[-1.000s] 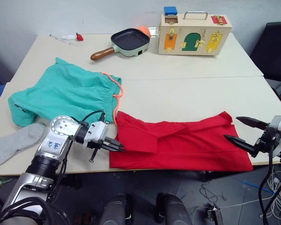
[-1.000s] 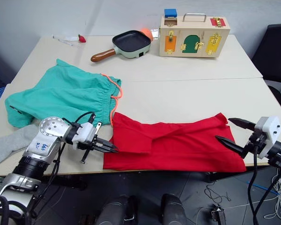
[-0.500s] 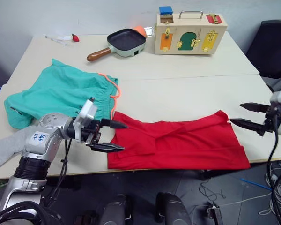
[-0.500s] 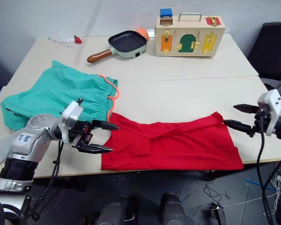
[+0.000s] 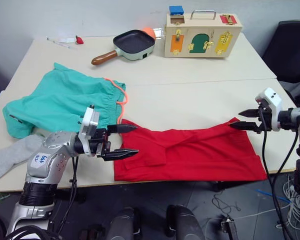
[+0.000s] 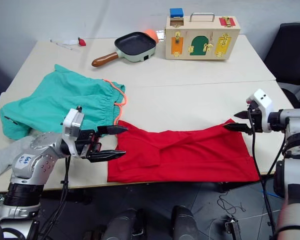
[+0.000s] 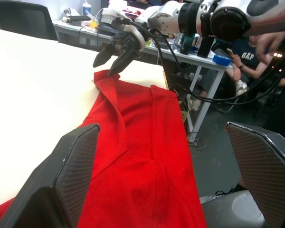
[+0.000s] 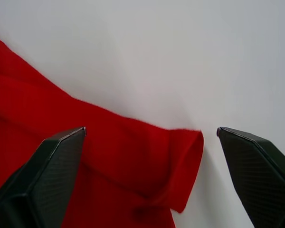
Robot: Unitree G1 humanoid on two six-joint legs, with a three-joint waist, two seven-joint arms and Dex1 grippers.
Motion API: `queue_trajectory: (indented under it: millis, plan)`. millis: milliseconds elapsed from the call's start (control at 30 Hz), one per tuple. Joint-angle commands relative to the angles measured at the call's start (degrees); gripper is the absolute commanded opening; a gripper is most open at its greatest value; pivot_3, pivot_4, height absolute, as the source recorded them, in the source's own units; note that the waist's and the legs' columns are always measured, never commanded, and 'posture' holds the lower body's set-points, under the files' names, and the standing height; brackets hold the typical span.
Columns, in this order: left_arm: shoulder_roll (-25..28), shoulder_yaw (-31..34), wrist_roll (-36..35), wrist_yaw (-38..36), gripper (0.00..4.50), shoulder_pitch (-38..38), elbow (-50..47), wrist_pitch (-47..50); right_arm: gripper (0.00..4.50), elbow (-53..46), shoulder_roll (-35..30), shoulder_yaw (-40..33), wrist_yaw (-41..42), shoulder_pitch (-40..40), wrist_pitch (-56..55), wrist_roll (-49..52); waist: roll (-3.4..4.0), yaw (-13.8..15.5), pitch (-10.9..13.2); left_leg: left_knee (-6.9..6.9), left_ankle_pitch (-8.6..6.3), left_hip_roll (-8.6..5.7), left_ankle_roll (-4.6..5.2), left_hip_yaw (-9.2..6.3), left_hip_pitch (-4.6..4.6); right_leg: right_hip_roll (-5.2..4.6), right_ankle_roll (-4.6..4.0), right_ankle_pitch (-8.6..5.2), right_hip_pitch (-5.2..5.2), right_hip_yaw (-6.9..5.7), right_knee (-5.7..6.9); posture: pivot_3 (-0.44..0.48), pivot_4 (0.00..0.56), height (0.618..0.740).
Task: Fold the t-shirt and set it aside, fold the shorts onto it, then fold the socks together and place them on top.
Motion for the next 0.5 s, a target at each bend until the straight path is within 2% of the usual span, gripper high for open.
queue_trajectory:
  millis: [33, 333, 367, 500]
  plan:
    - [0.3, 0.8, 0.2, 0.2, 4.5, 0.1, -1.8, -1.4, 3.28, 0.9, -0.2, -0.1, -2.9, -1.4, 0.4, -1.8, 0.0, 0.0, 0.0, 0.0, -0.01, 0.0, -0.01, 0.0, 0.0, 0.0, 0.0, 0.0, 0.0, 0.0, 0.01, 0.0, 0.15, 0.74]
    - [1.0, 0.9, 0.5, -0.2, 4.5, 0.0, -2.1, -2.0, 0.17, 1.1, -0.6, -1.0, -3.0, -2.2, -2.8, -3.7, 0.01, -0.2, 0.0, -0.06, -0.01, 0.0, -0.02, 0.03, -0.01, 0.05, 0.0, 0.0, -0.02, 0.0, 0.07, 0.0, 0.15, 0.74]
    - [1.0, 0.8, 0.6, -0.3, 4.5, -0.1, -1.9, -2.1, 0.05, 1.1, -0.8, -1.5, -3.4, -2.5, -3.2, -3.5, 0.01, -0.2, 0.0, -0.05, -0.01, 0.0, -0.02, 0.03, -0.01, 0.05, 0.0, 0.0, -0.02, 0.0, 0.07, 0.0, 0.15, 0.74]
    - [0.8, 0.5, 1.0, -0.4, 4.5, -0.7, -1.1, -2.7, 0.05, 1.4, -1.5, -2.8, -4.1, -3.4, -2.9, -3.1, 0.01, -0.3, 0.0, -0.06, -0.01, 0.01, -0.02, 0.04, -0.01, 0.06, 0.0, 0.0, -0.02, 0.01, 0.08, 0.0, 0.15, 0.74]
